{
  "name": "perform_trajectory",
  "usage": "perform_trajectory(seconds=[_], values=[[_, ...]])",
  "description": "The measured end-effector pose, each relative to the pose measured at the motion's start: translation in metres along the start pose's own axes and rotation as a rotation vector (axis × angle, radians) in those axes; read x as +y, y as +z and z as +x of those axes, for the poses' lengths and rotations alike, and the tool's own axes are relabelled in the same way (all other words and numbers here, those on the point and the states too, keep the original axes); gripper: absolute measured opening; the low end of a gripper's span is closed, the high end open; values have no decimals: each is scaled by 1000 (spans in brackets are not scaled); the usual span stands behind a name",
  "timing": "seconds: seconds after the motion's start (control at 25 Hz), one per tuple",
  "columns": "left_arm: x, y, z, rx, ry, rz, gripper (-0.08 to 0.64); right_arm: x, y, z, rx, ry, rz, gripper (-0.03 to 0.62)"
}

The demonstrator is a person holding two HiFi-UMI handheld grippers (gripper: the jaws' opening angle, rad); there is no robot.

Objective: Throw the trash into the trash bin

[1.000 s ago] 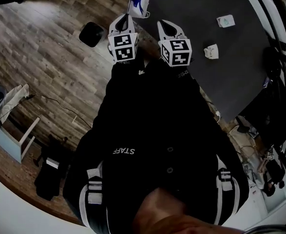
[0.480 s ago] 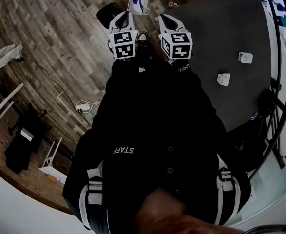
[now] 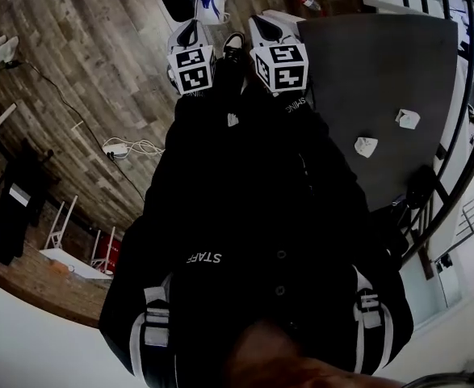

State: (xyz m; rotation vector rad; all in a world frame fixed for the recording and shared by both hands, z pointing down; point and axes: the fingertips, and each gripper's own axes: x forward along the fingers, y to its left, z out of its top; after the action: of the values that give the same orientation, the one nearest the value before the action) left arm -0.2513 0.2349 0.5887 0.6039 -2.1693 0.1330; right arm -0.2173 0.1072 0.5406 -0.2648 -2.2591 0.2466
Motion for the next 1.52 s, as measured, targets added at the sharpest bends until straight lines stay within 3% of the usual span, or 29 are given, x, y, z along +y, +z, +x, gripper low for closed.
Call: perform_trajectory(seconds=[0.32, 0.72, 1.04, 1.36, 1.52], values=[[55, -79, 88, 111, 59, -74, 6, -9, -62, 117, 119, 62, 15, 14], [124, -179, 200, 183, 162, -133, 6, -44, -136, 245, 209, 56, 57, 14], [153, -242, 282, 217, 179, -122, 6, -49, -197, 300, 252, 65, 73, 14], [153, -270, 331, 242, 182, -226, 6, -61, -215, 322, 275, 71, 78, 15], [151, -281, 351, 268, 169, -241, 6, -68, -223, 332, 285, 68, 82, 15]])
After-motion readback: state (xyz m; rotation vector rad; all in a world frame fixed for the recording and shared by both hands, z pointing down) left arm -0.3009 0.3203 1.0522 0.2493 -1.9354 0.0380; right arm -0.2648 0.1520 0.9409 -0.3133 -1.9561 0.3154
